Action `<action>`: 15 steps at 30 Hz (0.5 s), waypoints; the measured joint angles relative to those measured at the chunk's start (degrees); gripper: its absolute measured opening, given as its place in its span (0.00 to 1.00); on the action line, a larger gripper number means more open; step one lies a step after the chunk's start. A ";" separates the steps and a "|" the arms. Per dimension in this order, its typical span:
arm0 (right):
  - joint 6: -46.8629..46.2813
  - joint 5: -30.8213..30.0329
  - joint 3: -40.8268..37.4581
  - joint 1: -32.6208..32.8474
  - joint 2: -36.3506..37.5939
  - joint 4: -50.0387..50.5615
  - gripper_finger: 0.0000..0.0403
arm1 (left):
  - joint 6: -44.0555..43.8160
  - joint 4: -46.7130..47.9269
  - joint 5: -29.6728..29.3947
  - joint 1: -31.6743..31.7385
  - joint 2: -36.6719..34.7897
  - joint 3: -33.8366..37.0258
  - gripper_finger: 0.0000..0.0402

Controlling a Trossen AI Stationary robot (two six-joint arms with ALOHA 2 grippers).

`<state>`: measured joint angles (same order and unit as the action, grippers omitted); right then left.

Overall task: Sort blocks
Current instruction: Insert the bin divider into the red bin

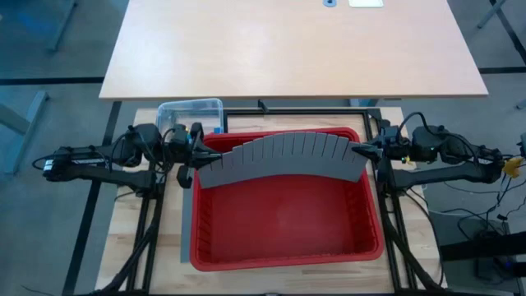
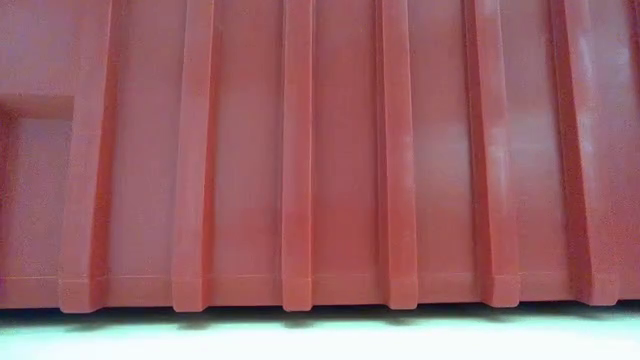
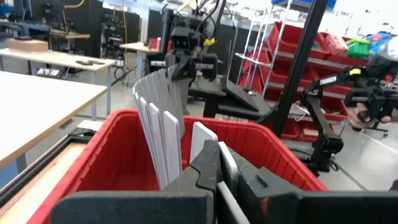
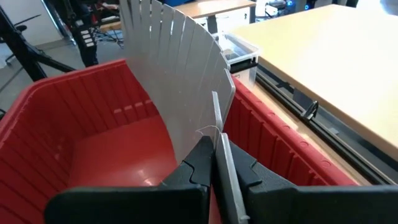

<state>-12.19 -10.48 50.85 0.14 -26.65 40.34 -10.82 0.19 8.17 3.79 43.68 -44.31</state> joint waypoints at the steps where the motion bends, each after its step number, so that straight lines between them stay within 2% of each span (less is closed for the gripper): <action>1: 0.00 0.00 0.00 0.00 0.00 0.01 0.00 | 0.01 0.46 -0.01 0.00 0.00 0.00 0.00; 15: -0.26 -0.04 0.00 0.00 0.02 0.04 0.00 | 0.76 5.75 -1.29 0.00 0.04 -0.02 0.00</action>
<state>-12.45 -10.52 50.85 0.14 -26.63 40.38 -10.07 5.93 6.88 3.79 43.72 -44.34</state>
